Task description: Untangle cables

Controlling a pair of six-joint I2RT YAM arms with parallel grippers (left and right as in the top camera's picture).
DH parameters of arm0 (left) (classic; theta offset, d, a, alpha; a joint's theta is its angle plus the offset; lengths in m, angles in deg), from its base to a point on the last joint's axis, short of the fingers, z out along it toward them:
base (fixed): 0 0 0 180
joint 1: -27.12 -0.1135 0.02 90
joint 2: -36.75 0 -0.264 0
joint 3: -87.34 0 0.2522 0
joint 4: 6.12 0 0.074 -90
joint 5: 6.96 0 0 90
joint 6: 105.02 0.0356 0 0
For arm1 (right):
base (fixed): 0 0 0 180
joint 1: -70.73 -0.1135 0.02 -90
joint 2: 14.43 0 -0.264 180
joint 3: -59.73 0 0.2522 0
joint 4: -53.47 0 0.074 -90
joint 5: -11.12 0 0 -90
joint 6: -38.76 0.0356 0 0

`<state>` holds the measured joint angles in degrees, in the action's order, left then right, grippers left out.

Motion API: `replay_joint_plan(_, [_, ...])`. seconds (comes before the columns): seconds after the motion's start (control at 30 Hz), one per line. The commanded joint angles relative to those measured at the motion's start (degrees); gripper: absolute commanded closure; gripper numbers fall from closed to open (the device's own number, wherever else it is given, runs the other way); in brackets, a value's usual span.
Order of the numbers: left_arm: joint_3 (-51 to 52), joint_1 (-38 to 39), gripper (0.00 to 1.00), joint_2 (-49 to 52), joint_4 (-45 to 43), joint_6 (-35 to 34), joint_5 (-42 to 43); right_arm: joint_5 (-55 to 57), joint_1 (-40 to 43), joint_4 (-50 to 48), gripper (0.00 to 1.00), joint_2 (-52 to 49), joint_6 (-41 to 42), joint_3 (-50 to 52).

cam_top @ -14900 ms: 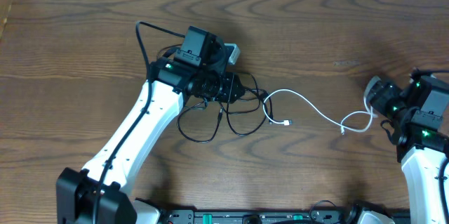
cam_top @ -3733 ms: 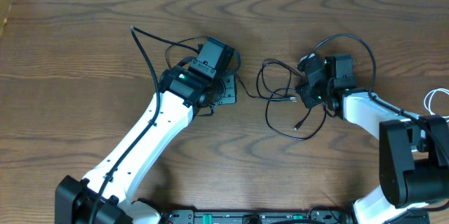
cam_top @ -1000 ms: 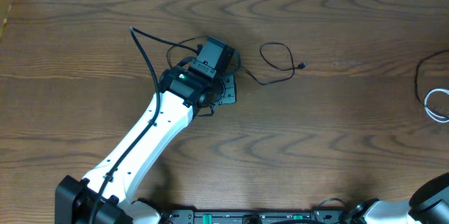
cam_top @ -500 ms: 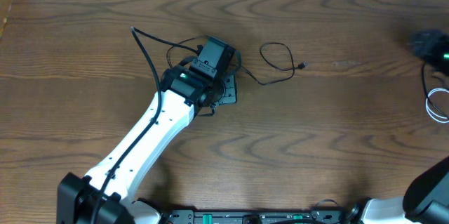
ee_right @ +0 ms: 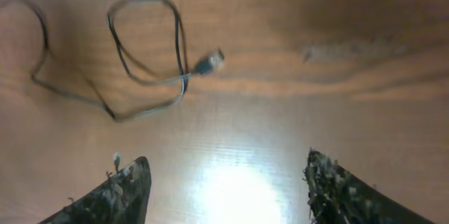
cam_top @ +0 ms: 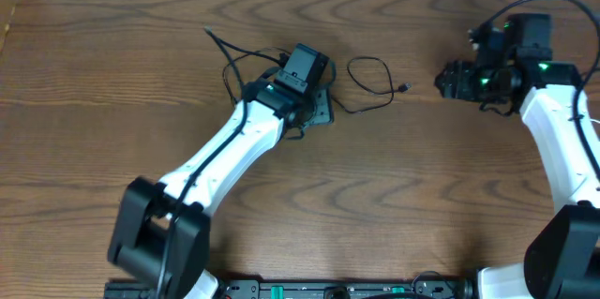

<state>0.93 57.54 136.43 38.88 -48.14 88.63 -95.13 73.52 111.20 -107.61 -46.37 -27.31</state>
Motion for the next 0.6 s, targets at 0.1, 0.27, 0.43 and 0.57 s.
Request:
replay_joint_plan(0.1, [0.2,-0.1,0.40,7.2,-8.2,-11.0,1.5,2.6,-1.4,4.1,0.34,0.2,-0.9,0.3])
replay_joint_plan(0.27, [0.2,-0.1,0.40,12.5,-15.5,-15.2,1.5,2.6,-1.5,6.5,0.40,0.2,-0.6,0.3])
replay_joint_plan(0.43, [0.2,-0.1,0.41,16.3,-21.8,-15.9,1.2,2.2,-2.4,7.7,0.43,0.2,-0.6,0.3])
replay_joint_plan(0.57, [0.2,-0.1,0.43,19.1,-25.8,-17.4,1.0,2.2,-2.9,8.0,0.43,0.2,-0.2,0.3])
